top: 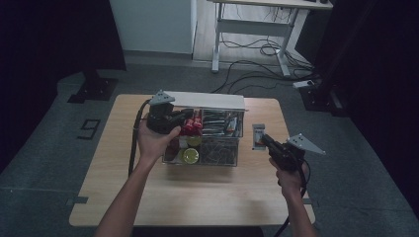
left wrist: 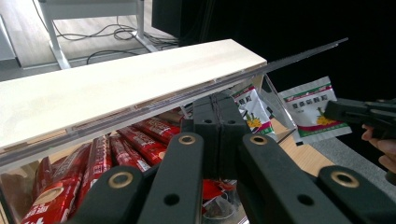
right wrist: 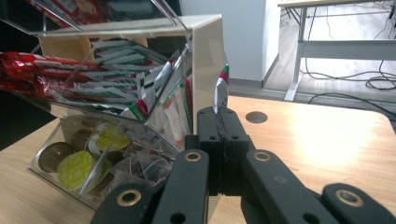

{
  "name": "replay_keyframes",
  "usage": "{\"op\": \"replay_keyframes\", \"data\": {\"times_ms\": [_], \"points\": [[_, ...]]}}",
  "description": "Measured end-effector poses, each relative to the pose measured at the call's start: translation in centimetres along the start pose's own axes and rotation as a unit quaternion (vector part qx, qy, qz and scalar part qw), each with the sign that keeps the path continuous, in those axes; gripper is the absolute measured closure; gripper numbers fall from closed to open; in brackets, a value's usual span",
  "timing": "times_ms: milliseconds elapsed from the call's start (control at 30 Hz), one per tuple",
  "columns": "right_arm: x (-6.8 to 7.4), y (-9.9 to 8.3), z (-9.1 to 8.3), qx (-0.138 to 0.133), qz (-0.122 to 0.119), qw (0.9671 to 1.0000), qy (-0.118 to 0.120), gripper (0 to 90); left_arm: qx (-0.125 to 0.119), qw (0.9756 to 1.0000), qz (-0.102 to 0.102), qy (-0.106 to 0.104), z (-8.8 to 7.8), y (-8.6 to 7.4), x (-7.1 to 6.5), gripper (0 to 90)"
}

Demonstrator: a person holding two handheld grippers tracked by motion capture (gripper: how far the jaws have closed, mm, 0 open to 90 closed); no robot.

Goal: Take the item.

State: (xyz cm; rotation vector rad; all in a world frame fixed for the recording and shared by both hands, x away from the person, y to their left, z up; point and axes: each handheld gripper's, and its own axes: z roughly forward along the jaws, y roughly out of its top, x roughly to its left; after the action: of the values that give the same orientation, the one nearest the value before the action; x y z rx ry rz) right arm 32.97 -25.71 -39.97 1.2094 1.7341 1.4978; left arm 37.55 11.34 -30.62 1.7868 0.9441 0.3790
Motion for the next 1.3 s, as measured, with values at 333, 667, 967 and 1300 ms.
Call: {"op": "replay_keyframes", "data": {"times_ms": [333, 667, 967, 1300], "points": [[-0.7, -1.6, 1.0, 0.017, 0.012, 0.9998, -0.002, 89.1, 0.001, 1.0000, 0.000, 0.000, 0.1, 0.0, 0.0, 89.3], [-1.3, -3.1, 1.5, 0.029, 0.020, 0.9994, -0.007, 89.1, 0.002, 1.0000, 0.002, 0.001, 0.1, 0.0, -0.1, 89.2], [-2.0, -4.3, 1.9, 0.038, 0.032, 0.9987, -0.009, 89.1, 0.001, 1.0000, 0.002, 0.001, 0.2, 0.0, -0.1, 89.2], [-2.3, -5.1, 2.2, 0.045, 0.038, 0.9982, -0.012, 89.1, 0.002, 1.0000, 0.003, 0.002, 0.3, 0.0, -0.2, 89.2]]}}
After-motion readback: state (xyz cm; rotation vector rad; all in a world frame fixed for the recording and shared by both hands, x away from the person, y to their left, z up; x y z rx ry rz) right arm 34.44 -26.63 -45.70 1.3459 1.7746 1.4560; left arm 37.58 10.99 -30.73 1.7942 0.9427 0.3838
